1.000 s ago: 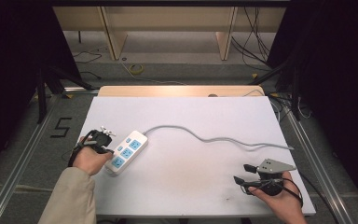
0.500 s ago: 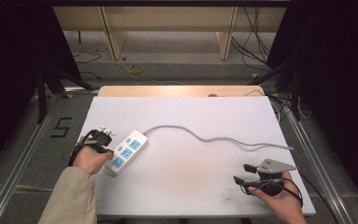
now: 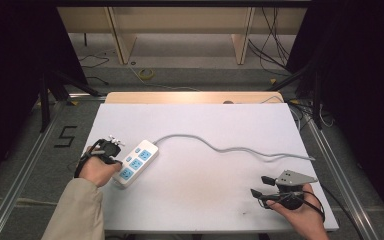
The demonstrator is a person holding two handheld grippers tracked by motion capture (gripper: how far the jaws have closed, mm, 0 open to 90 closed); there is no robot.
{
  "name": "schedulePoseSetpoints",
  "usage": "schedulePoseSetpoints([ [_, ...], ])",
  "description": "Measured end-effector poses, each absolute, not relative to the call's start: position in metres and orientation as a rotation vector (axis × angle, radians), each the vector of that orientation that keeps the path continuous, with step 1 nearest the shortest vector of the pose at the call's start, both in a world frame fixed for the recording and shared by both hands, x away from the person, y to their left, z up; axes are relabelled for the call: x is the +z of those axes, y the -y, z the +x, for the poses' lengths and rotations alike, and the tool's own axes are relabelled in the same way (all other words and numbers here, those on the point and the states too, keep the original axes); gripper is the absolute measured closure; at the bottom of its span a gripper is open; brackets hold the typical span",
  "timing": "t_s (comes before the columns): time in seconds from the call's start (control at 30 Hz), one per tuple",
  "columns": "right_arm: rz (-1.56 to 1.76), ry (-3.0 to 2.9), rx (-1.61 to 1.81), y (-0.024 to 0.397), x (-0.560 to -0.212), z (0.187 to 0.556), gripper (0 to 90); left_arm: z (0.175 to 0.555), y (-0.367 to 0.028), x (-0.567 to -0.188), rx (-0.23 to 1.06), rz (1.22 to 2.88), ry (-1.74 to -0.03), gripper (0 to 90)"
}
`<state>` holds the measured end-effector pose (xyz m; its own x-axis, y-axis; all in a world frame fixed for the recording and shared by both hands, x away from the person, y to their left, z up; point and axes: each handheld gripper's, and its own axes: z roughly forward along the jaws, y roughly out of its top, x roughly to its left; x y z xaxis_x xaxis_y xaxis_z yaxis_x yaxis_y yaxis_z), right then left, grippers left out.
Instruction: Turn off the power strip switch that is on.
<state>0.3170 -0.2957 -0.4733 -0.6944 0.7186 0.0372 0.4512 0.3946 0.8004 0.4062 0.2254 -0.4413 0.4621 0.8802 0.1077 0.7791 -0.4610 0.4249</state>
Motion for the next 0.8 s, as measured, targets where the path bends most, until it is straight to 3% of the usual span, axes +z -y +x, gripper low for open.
schedulePoseSetpoints([
  [0.8,1.016,-2.344,1.195,0.295,-0.4729,0.3165,37.4,0.4033,-0.222,-0.4427,0.491,2.413,-1.411,90.0],
])
